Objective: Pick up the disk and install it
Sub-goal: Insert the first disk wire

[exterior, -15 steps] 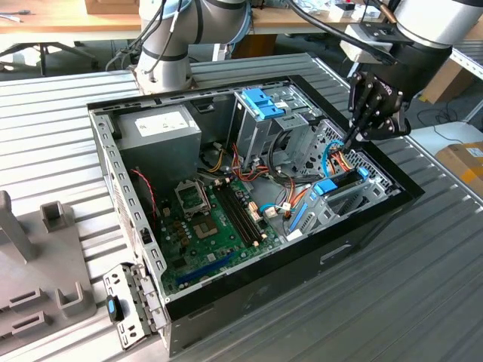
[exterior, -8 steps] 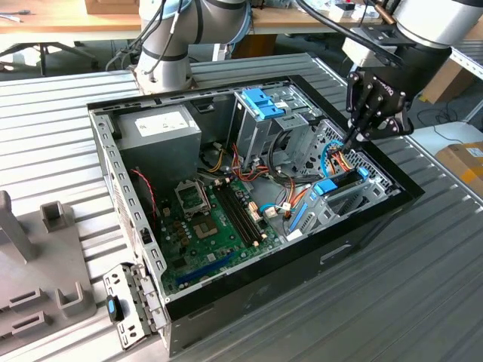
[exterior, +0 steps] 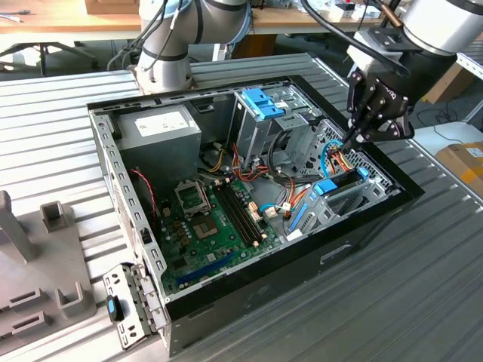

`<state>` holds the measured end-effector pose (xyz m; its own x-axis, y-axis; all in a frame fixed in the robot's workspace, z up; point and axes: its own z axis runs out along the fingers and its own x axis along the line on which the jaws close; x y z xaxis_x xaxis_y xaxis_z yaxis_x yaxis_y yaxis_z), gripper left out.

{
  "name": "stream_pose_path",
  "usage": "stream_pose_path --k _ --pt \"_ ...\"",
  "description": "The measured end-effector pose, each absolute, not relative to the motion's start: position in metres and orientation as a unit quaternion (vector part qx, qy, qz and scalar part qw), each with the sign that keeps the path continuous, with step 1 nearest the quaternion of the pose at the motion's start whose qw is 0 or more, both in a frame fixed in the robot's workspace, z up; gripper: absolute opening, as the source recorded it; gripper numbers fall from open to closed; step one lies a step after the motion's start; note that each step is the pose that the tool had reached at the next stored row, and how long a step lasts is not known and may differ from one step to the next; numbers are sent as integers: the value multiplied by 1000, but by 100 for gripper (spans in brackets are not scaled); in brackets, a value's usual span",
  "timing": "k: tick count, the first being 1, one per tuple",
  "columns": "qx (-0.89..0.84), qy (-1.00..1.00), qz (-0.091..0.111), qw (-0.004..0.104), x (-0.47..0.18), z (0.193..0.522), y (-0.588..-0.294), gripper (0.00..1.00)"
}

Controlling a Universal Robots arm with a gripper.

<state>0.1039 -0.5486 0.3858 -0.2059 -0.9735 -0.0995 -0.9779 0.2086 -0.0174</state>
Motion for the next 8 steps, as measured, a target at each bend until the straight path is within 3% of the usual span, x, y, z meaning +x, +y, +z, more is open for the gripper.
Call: stream_pose_path --k 5,8 --pt "-630 775 27 47 100 385 -557 16" --pt "-634 770 31 57 98 384 -559 16"
